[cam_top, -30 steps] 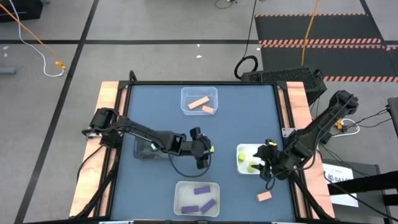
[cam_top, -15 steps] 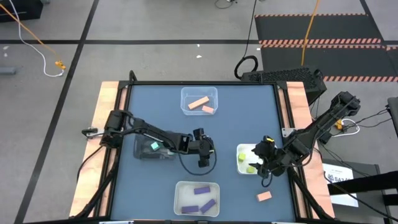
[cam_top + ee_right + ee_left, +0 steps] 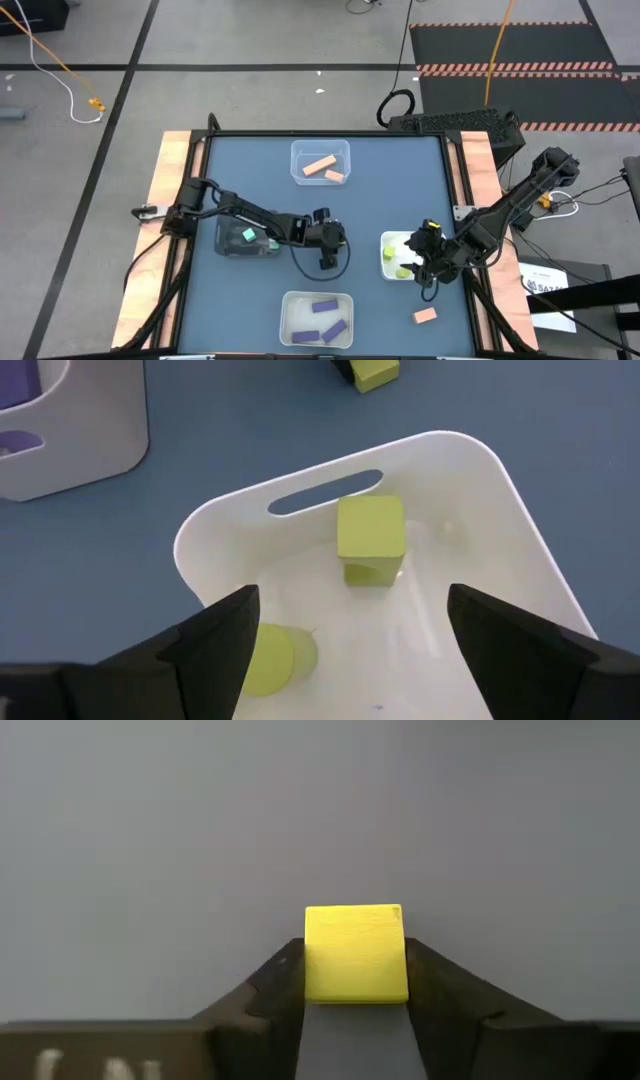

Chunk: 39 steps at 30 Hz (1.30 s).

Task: Sort & place blocks by color
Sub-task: Put the green block into the white bin

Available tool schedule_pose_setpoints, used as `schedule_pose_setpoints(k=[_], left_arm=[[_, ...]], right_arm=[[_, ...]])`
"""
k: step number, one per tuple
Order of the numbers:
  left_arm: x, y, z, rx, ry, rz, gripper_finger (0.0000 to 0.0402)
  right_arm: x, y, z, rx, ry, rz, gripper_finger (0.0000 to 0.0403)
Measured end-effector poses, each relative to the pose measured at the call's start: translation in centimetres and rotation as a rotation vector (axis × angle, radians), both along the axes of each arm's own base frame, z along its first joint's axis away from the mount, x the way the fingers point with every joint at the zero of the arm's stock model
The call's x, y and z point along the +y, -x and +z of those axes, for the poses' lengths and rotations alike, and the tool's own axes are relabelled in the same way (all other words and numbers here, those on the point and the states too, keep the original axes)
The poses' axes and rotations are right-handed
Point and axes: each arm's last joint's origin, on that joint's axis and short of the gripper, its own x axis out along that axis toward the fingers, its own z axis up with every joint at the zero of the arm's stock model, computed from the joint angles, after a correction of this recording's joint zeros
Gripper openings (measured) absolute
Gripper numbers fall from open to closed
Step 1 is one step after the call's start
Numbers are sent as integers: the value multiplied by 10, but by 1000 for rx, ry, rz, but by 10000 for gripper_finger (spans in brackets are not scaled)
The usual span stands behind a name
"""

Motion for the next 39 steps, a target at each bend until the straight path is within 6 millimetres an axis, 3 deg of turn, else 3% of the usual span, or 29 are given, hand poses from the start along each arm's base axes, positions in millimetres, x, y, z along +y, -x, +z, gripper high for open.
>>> schedule_pose_setpoints(k=[5,8,13,19,26,29,34,39], left_arm=[[0,-2,2,-38,44,31,133],[2,-2,19,-99,66,54,133],[8,5,92,-340,20,127,133],[-1,40,189,-638,-162,162,133],[-18,74,254,-876,-398,135,133],[-24,78,260,-873,-490,85,133],[-33,78,252,-795,-544,54,133],[-45,64,216,-633,-516,-28,133]], right_arm=[[1,-1,1,-15,-12,-1,313],[2,-2,2,-31,-25,-1,313],[4,-6,5,-89,-42,-7,313],[3,-11,10,-210,26,-82,313],[2,-17,19,-384,134,-197,313],[3,-19,23,-446,141,-233,313],[7,-25,32,-542,62,-270,313],[8,-33,46,-663,-45,-312,313]])
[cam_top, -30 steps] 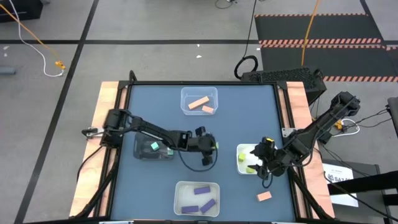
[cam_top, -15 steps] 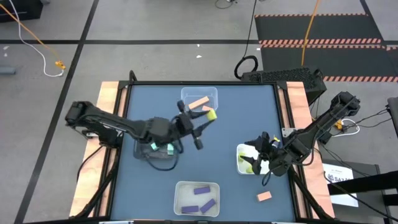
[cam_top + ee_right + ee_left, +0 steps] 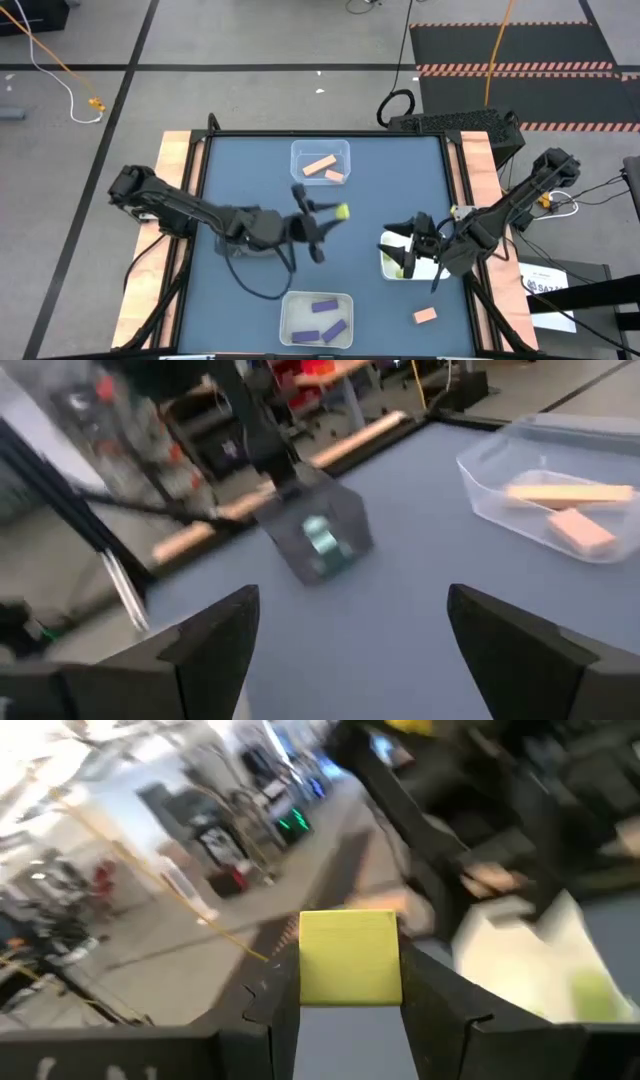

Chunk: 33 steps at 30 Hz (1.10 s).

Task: Sort & place blocks by color
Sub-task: Put the green block into the white bin

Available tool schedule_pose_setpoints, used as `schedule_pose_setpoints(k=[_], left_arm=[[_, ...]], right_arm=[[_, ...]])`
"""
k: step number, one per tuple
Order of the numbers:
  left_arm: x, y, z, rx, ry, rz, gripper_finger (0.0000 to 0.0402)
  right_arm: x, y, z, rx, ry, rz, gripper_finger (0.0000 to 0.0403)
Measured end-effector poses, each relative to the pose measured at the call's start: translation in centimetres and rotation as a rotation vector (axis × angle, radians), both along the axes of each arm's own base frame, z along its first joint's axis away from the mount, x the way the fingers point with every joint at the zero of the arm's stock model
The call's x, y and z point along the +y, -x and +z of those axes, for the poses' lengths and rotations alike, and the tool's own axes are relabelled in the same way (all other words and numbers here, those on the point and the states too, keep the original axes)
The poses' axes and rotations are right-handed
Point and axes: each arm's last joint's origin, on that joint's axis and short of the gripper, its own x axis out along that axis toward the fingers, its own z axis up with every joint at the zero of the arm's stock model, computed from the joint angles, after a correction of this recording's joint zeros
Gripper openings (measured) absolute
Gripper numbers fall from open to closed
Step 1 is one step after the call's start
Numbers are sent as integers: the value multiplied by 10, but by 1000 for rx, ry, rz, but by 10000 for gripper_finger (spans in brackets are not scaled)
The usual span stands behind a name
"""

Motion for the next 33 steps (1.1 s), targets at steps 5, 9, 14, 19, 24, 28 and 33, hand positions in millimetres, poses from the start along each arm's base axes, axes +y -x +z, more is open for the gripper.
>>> schedule_pose_setpoints(k=[5,9,14,19,24,28,33], left_arm=[[-18,-19,-40,103,-42,-37,133],[-28,-34,-64,104,-67,-52,133],[-31,-43,-83,118,-66,-49,133],[-30,-44,-84,116,-65,-47,133],[-25,-46,-84,119,-65,-32,133],[-23,-46,-86,129,-50,-25,133],[-23,-46,-85,112,-35,0,164]], right_arm=[[-7,-14,9,-85,-131,29,313],[-16,-32,2,-75,-205,57,313],[-24,-50,1,-121,-231,98,313],[-31,-61,-5,-112,-238,133,306],[-37,-68,-12,-84,-251,131,240],[-40,-70,-13,-77,-237,141,135],[-41,-68,-9,-84,-176,170,45]])
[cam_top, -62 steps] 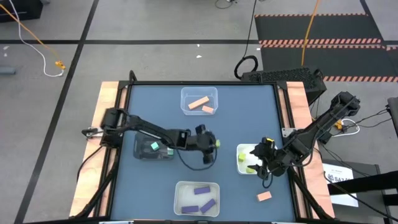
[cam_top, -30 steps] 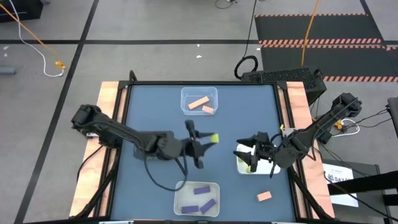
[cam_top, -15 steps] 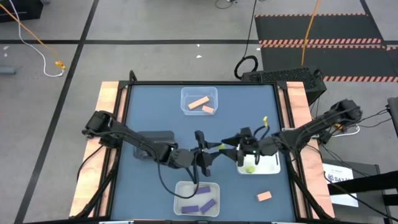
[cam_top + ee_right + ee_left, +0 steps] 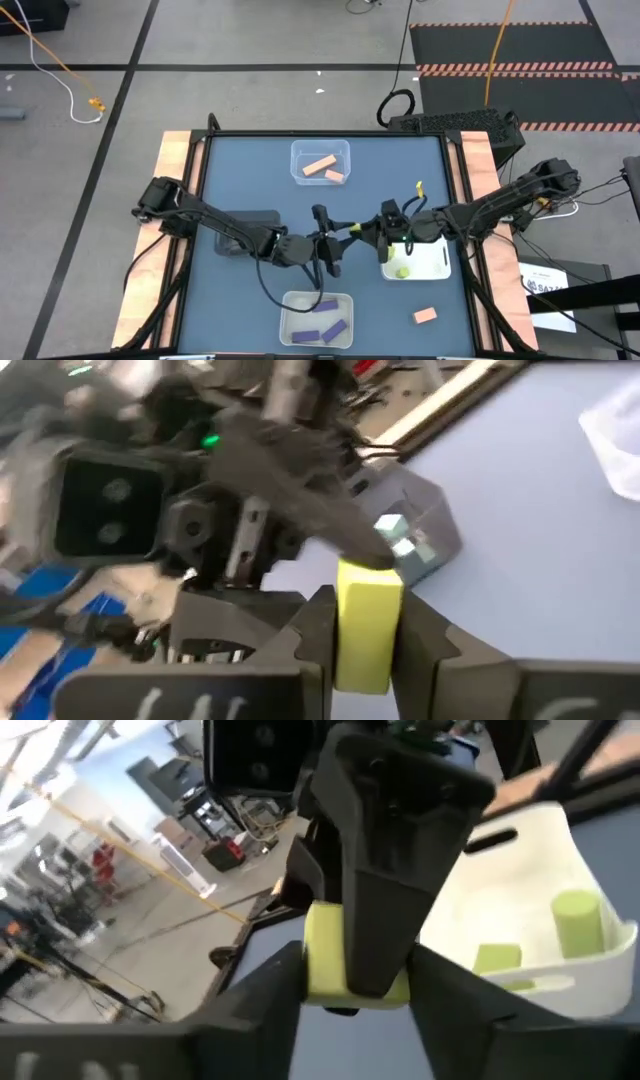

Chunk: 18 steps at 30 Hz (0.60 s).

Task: Sort & place blocks by color
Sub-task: Put the green block into the white bin

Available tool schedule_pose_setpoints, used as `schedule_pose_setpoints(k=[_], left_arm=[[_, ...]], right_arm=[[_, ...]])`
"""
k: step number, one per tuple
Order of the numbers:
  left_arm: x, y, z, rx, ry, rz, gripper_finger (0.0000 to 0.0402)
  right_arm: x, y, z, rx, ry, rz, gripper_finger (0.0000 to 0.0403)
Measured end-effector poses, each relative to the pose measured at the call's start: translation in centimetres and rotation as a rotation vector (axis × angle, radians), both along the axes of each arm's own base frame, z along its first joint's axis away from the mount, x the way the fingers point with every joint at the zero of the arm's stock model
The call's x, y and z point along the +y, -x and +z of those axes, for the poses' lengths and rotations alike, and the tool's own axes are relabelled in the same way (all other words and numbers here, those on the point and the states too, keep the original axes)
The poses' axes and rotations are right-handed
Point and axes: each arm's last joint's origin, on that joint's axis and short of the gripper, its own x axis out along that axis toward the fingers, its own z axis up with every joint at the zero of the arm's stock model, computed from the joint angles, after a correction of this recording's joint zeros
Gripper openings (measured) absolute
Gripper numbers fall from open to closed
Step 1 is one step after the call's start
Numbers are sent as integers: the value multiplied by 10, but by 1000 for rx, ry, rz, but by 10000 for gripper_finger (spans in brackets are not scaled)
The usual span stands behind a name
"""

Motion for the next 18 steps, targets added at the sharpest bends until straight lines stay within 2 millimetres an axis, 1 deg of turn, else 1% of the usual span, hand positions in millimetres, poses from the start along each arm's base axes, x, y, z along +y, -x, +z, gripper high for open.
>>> schedule_pose_setpoints(k=[4,6,8,11,14,18], left_arm=[[-1,1,2,-46,61,65,242],[-2,2,2,-69,108,92,270],[-1,2,2,-89,149,126,290],[-1,3,2,-130,235,160,307],[-1,3,1,-171,333,176,311],[0,3,1,-193,399,189,304]], right_arm=[[-1,4,6,-18,71,49,40],[-2,6,10,-29,134,63,40],[-2,9,16,-59,243,84,40],[-3,13,22,-78,441,112,40],[-1,15,28,-117,597,139,40],[3,17,35,-182,703,148,40]])
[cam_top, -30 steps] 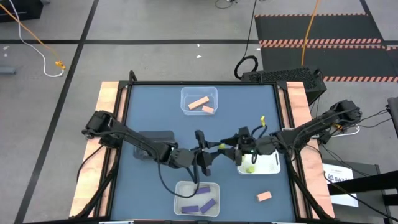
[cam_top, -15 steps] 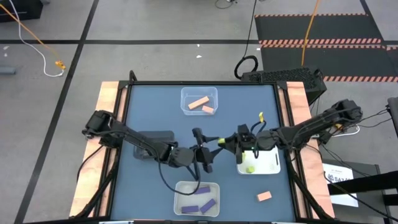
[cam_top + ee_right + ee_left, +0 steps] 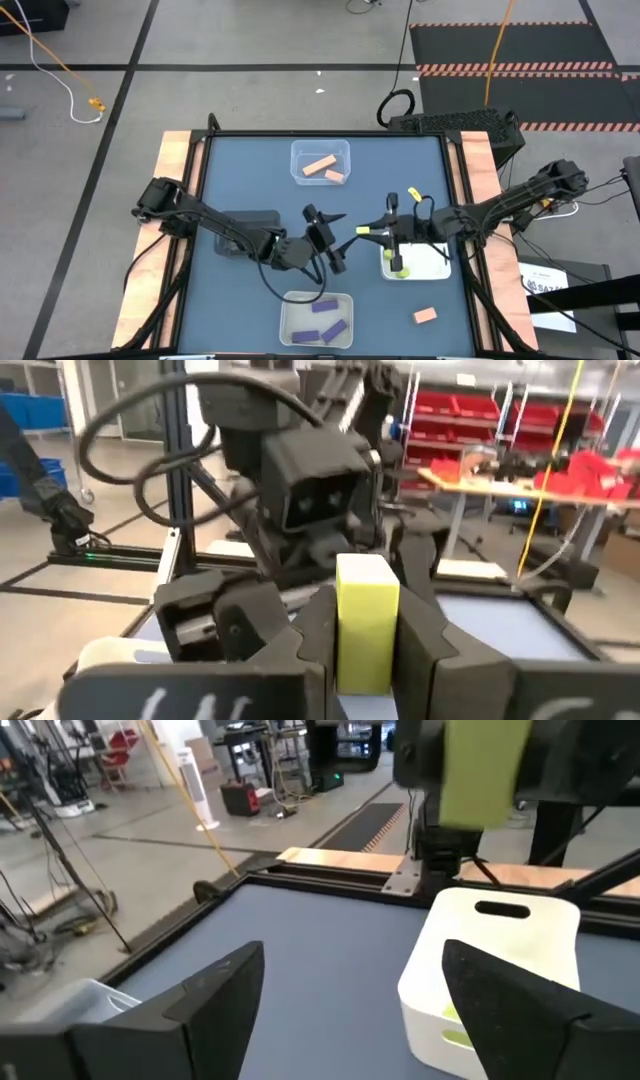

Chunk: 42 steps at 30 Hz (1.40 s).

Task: Sort & place blocks by color
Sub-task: Put the green block into the white bin, then put the orange block into the transparent bin

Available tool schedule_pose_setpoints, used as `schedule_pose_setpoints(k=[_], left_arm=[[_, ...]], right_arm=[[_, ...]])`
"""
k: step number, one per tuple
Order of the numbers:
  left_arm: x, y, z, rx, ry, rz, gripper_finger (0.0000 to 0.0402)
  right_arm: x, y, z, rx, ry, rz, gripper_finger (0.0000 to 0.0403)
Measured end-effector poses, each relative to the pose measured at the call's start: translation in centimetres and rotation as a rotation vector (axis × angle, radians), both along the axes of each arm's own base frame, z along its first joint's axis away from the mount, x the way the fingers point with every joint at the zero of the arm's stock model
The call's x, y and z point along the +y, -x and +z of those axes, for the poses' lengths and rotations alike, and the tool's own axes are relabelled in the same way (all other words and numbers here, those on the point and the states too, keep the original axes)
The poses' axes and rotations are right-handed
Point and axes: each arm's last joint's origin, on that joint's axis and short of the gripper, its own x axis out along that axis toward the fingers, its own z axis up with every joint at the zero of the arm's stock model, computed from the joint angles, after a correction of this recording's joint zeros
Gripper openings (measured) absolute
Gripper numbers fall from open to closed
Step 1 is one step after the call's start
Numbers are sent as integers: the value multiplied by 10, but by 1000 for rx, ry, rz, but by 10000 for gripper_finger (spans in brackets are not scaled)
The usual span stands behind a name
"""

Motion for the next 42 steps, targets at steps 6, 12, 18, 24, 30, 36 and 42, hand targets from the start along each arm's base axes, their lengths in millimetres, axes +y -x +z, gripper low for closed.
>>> schedule_pose_setpoints(k=[6,12,18,24,30,36,42], left_arm=[[0,1,-3,1,49,11,281],[0,3,-10,44,95,26,263],[0,6,-17,91,118,38,251],[0,6,-18,98,123,42,250],[0,7,-19,108,128,47,252],[1,10,-26,144,177,75,253],[2,13,-30,166,203,95,253]], right_arm=[[3,2,1,0,-51,13,40],[9,11,-26,301,-356,8,40],[20,38,-58,679,-559,-125,40],[28,58,-66,815,-661,-199,40],[26,74,-69,897,-720,-297,40],[25,77,-71,938,-735,-307,118],[29,76,-69,1000,-785,-224,228]])
